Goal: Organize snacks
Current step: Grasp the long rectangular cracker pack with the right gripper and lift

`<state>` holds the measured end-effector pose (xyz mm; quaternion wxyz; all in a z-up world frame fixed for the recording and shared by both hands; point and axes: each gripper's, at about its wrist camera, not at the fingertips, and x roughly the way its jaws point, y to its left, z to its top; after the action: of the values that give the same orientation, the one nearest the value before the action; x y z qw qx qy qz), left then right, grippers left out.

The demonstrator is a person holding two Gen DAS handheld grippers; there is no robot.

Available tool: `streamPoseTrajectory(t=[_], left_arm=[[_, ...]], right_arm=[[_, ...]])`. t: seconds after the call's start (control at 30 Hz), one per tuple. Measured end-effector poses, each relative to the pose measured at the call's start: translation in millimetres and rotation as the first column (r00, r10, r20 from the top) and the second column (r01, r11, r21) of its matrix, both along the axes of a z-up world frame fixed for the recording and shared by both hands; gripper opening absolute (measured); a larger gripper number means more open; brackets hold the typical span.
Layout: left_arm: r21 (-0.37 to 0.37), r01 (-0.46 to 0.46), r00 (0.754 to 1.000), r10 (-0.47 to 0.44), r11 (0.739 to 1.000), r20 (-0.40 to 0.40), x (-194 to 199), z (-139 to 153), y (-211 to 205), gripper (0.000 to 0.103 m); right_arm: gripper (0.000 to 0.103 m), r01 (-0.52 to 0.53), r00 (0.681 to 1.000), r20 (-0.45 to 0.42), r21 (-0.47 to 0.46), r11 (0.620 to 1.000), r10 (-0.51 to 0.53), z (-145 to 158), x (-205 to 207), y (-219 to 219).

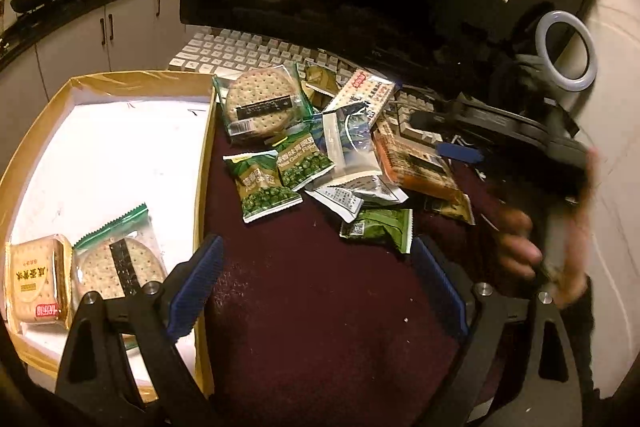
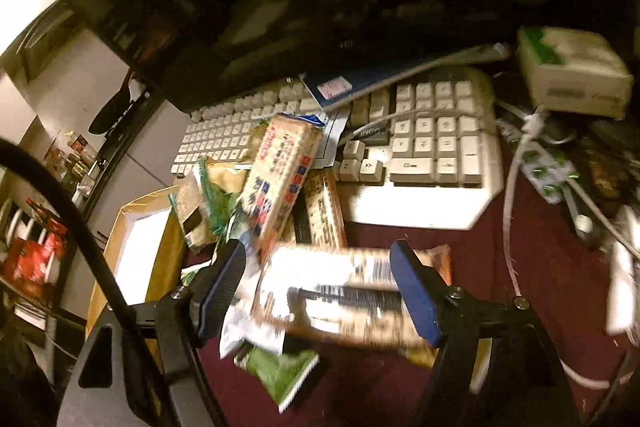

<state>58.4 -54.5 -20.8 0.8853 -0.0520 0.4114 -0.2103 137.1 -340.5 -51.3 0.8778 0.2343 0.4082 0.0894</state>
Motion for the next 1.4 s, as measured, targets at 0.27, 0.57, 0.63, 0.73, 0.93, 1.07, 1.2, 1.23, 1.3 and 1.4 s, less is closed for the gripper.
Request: streamPoseTrajectory(t=[0.27,0.57,0.63,0.73,0.93,1.07,1.2,1.23,1.3,1.4], left_arm=[[-0.030,-0.003,1.000,0.003,1.000,-0.006,-3.3,-2.8,8.4,0.093],[-0.029,0.001,0.999,-0.002,1.000,-0.043,1.3,-12.9,3.3,0.093],[-0.021,0.004,0.999,-0.005,1.000,-0.048,1.8,-14.3,0.5,0.093],[-0.002,0.015,0.999,-0.015,1.000,-0.050,1.3,-15.1,-5.7,0.093],[0.030,0.030,0.998,-0.028,0.999,-0.051,0.3,-17.1,-16.1,0.093],[0.053,0.033,0.998,-0.030,0.998,-0.052,2.9,-17.6,-22.8,0.093],[0.117,0.010,1.000,-0.007,0.993,-0.025,2.9,-16.2,-30.1,0.093],[0.133,0.006,1.000,-0.004,0.991,-0.017,2.3,-15.8,-31.8,0.093],[0.153,0.002,1.000,-0.001,0.988,-0.006,1.6,-16.0,-33.7,0.093],[0.183,0.001,1.000,-0.002,0.983,0.007,1.6,-18.2,-38.9,0.093]], right_arm=[[0.075,-0.054,0.995,-0.081,0.103,0.993,0.062,-31.1,-16.1,-11.5],[0.075,-0.108,0.994,-0.008,-0.049,0.993,0.108,-32.3,-94.4,36.2],[0.074,-0.100,0.995,0.017,-0.067,0.993,0.102,-29.4,-100.2,41.2],[0.063,-0.027,0.999,0.030,-0.146,0.989,0.032,-33.1,-95.7,38.1],[0.060,-0.032,0.999,0.040,-0.082,0.996,0.035,-36.3,-91.9,31.0],[0.060,-0.035,0.998,0.041,-0.120,0.992,0.040,-36.0,-95.7,41.7],[0.058,-0.024,0.999,0.041,-0.173,0.985,0.031,-36.0,-98.6,43.8],[0.057,-0.020,0.998,0.047,-0.174,0.985,0.028,-35.2,-99.8,41.5],[0.057,-0.004,0.998,0.062,-0.167,0.986,0.015,-33.6,-103.7,34.0],[0.056,0.028,0.995,0.094,-0.137,0.990,-0.015,-32.5,-106.7,20.9]])
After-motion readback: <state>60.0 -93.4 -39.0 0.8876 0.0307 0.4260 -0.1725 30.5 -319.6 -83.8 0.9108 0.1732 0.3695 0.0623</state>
